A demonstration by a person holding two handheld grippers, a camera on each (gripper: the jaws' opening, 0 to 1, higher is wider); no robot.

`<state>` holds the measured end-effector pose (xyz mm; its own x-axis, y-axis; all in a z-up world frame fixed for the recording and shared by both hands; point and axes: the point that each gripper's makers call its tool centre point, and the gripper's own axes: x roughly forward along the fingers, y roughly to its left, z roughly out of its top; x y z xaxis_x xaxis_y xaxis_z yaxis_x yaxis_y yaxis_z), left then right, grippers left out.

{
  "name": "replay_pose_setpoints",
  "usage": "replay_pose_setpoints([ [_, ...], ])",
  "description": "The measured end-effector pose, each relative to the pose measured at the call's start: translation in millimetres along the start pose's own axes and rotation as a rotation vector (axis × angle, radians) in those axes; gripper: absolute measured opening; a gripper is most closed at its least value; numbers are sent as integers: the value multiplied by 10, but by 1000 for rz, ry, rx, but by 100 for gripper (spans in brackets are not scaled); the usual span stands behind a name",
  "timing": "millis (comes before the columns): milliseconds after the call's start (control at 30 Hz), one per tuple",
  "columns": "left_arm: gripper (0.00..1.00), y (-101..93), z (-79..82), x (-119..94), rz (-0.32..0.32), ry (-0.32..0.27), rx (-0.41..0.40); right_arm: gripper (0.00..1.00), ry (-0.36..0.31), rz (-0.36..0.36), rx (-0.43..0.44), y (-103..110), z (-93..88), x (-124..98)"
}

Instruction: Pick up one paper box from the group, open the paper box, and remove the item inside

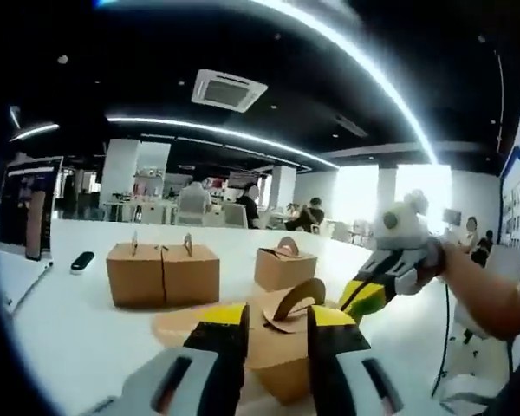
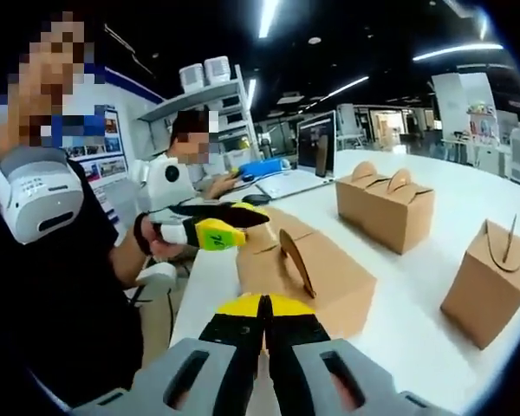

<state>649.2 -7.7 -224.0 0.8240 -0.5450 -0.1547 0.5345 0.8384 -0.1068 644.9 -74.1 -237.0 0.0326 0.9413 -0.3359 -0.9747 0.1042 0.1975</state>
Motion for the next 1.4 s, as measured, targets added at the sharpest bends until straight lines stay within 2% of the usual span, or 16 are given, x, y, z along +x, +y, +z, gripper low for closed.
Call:
replay_pose_setpoints([
  [133,29,-19,-175,28,-31,74,44,3,-16,-8,2,-8,7,-3],
  [167,29,-14,-128,38,-31,42,40,3,-20,-10,2,-10,7,-5],
  [267,24,-66,-116,63,-73,30,97,3,-37,-12,3,-16,9,-13],
  [333,18,-124,-123,61,-106,32,97,3,-51,-12,8,-17,13,-17],
  [400,18,-141,-119,69,-117,33,126,3,-57,-25,-13,-14,20,-16],
  [533,18,-135,-119,59,-139,33,114,3,-32,-117,-118,-7,28,-9],
  [667,18,-144,-118,56,-147,33,114,6,-95,-192,-165,54,139,-31],
  [800,18,-147,-121,54,-148,45,130,20,-140,-319,-246,81,278,-103],
  [867,19,-147,-122,51,-150,48,136,22,-118,-381,-301,104,300,-126],
  [900,20,-137,-121,50,-147,52,140,23,-98,-422,-358,120,312,-135],
  [1067,30,-66,-120,33,-109,51,128,24,-10,-547,-477,115,249,-89],
  [1133,29,-76,-127,27,-110,46,123,24,22,-573,-519,105,226,-70],
  [1400,29,-73,-122,41,-114,62,140,22,123,-632,-576,67,195,28],
])
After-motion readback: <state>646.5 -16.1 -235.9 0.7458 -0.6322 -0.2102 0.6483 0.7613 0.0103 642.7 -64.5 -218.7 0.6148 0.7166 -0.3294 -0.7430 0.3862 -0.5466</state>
